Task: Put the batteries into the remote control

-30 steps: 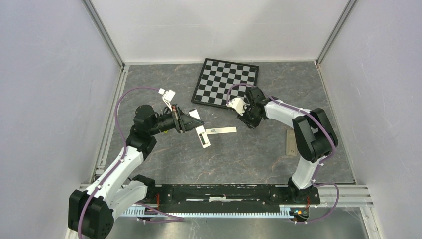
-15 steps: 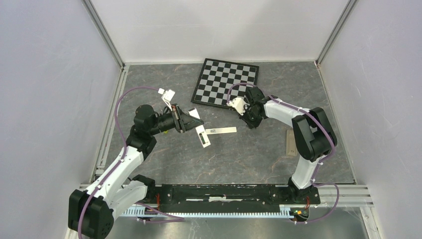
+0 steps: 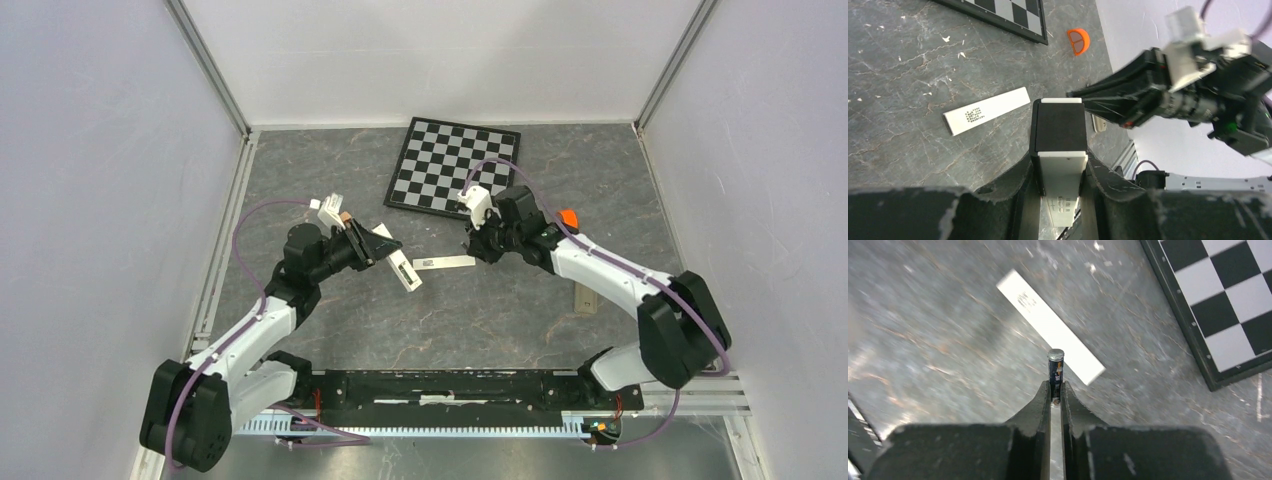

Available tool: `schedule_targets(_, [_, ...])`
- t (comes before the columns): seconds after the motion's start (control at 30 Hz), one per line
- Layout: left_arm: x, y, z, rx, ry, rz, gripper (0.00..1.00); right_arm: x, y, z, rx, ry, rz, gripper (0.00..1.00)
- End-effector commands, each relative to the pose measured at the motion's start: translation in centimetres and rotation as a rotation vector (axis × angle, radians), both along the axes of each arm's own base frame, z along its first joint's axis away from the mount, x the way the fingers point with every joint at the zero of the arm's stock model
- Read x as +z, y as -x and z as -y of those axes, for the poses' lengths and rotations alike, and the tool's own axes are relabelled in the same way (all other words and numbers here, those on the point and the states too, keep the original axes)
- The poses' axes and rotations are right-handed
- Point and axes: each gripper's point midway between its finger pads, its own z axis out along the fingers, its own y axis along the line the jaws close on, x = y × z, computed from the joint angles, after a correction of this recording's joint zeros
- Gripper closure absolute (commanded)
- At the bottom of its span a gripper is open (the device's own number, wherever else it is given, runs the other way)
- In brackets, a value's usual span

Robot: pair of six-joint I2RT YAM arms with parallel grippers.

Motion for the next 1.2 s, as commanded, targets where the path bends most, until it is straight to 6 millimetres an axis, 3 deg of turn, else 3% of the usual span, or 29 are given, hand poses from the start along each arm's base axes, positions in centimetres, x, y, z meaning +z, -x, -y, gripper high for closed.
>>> schedule_targets(0.0, [2.4,-1.1,-0.1,0.058,0.111,0.065,0.98,5.8,0.9,-4.3,-0.116,-0.258,-0.004,0.92])
schedule_targets(0.17, [2.7,-0.8,-0.2,0.059,0.128,0.083,0.98,9.0,4.8,-8.2,-0.119,-0.374,-0.048,0.92])
schedule_targets(0.37, [2.4,-0.3,0.1,0.03,0.135,0.082,0.98,10.4,6.9,-10.0,-0.073,-0.349,-0.029,0.91])
schedule_targets(0.7, [2.8,0.0,0.5,0.008,0.179,0.067,0.98,10.3,8.0,-11.9,-0.006,-0.274,-0.018,0.89])
schedule_targets(1.0, [3.5,0.3,0.7,-0.002,0.232,0.058,0.98,9.8,7.6,-12.0,-0.017,-0.226,-0.007,0.87])
schedule_targets(1.17, [4.0,0.4,0.8,-0.007,0.257,0.052,0.98,10.1,7.9,-12.3,0.002,-0.239,-0.016,0.81])
